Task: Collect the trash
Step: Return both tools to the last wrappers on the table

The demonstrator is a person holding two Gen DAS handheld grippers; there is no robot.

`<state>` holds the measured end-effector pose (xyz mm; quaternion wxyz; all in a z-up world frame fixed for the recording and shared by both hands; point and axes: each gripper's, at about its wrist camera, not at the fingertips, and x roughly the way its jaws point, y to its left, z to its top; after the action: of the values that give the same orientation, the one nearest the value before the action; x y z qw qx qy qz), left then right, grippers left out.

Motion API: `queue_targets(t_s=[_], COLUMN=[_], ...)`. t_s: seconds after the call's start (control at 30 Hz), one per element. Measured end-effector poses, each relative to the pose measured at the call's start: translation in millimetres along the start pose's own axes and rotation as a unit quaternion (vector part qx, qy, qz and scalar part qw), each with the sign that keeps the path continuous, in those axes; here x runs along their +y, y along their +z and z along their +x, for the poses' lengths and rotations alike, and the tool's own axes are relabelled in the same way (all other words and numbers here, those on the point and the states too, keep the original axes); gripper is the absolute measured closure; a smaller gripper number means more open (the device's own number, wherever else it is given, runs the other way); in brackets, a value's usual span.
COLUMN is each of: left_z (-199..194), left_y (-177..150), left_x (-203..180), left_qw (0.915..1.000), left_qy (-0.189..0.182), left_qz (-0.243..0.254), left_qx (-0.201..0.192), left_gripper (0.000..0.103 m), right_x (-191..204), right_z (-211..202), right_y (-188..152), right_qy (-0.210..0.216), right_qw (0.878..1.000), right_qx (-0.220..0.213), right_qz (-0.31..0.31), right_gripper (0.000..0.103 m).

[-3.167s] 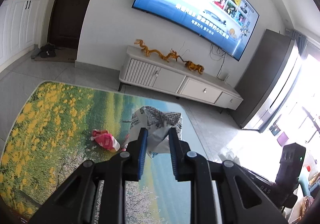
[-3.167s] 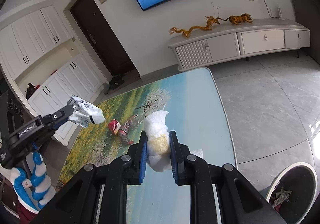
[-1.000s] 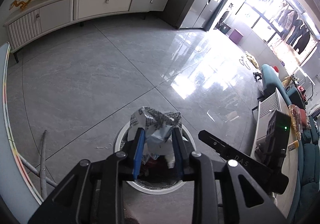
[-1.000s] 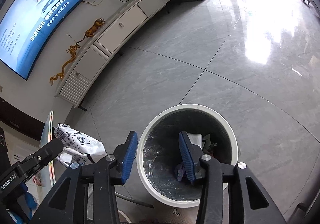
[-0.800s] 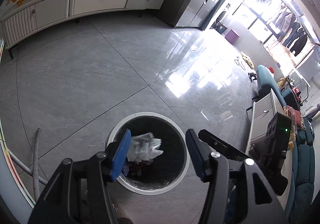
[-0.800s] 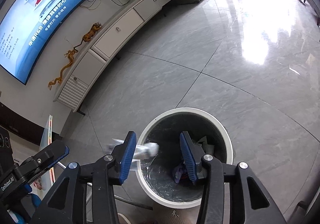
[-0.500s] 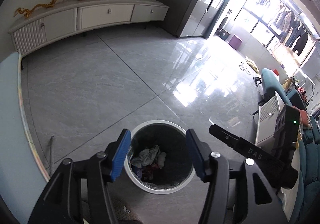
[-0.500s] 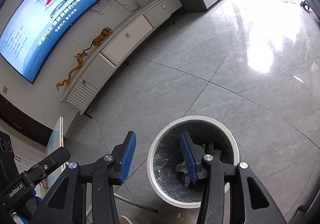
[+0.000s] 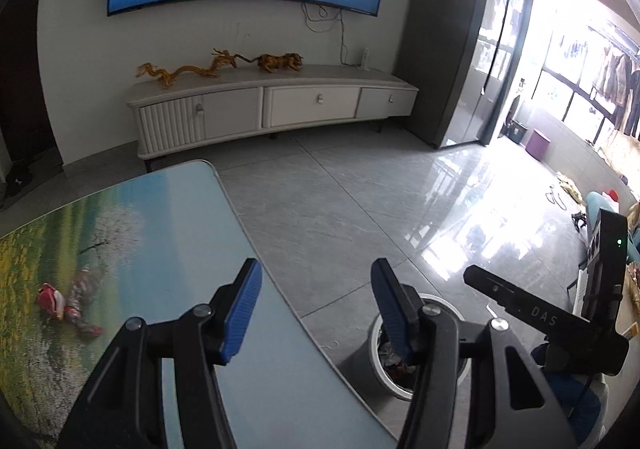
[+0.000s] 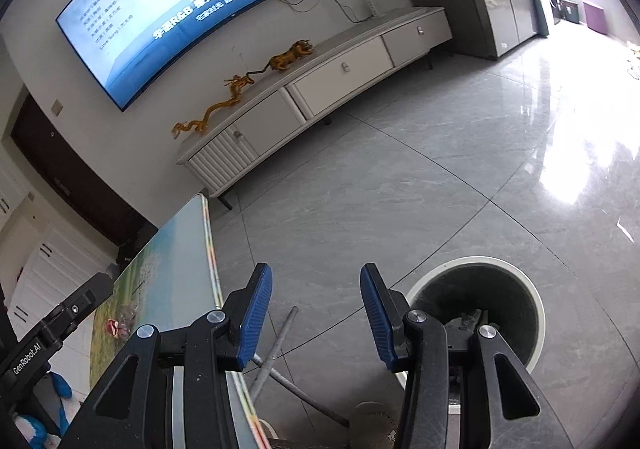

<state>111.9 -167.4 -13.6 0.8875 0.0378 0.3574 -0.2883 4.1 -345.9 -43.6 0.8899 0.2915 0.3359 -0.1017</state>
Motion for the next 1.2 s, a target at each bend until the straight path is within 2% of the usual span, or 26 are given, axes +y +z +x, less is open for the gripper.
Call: queue_targets(t_s=[0.23, 0.67, 0.9, 1.07, 1.2], left_z=[-37.3, -71.9, -73.5, -55.8, -36.3], left_y=[5.9, 23.6, 32.7, 23.0, 9.2], left_x=[60.4, 145.6, 198.2, 240.0, 274.3], left_qw=[0.9982, 0.9920, 0.9864, 0.9793, 0.9732], left_qy=[0.040, 0.105, 0.135, 0.151, 0.150], left_qz=[-0.027, -0.054, -0.090, -0.134, -0.173], left_qx=[-0.036, -0.044, -0.030, -0.006, 0.019], left_gripper=[0.048, 0.048, 0.048, 0.048, 0.048], right_x=[67.9, 175.4, 224.5, 242.6, 247.9], right_z=[3.1, 7.7, 14.1, 41.7, 70.5], right_y=[2.9, 17.6, 28.3, 20.3, 8.5], right_qy=[0.025, 0.088, 0.124, 0.135, 0.138], right_qw=[0.998, 0.988, 0.979, 0.974, 0.971], right_qx=[0.004, -0.002, -0.010, 0.014, 0.045], right_qz=[-0.056, -0.129, -0.164, -0.180, -0.188], right_gripper=[0.060, 0.060, 0.060, 0.060, 0.059])
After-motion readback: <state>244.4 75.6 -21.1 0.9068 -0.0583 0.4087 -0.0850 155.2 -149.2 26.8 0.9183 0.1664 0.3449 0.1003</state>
